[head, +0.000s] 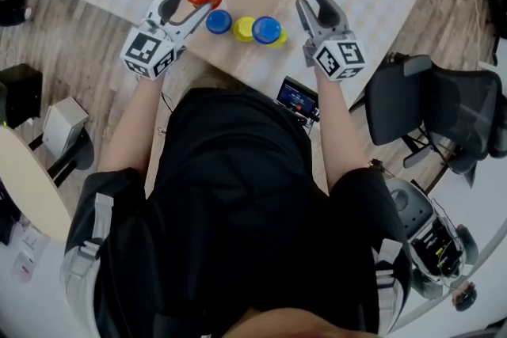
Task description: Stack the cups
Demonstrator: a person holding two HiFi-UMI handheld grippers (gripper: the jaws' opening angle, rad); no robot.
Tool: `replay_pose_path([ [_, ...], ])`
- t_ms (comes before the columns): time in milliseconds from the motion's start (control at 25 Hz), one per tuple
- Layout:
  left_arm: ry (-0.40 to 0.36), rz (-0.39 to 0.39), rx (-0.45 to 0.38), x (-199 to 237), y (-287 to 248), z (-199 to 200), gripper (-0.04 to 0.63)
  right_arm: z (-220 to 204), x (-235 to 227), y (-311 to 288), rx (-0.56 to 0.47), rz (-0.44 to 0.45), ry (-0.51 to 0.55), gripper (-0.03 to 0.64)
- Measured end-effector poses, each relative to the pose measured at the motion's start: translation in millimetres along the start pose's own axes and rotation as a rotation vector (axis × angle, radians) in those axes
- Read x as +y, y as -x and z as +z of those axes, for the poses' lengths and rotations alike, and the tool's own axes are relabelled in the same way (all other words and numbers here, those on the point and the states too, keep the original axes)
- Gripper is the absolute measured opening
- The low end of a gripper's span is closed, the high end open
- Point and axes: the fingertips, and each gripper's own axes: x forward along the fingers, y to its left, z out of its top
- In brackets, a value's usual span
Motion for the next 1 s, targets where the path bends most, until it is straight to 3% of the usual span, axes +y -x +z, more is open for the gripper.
replay_pose_path([
  [440,-0.058,-0.133,0.119,-69.1,-6.0,-28.6,0.235,-6.7,17.4,29.1,-0.008,-0.002,0.005,0.202],
  [1000,-0.107,-0.184,0.23,-79.7,-22.0,-57.6,0.235,-15.6,8.8,43.2,-0.008,-0.028,-0.015,0.201],
])
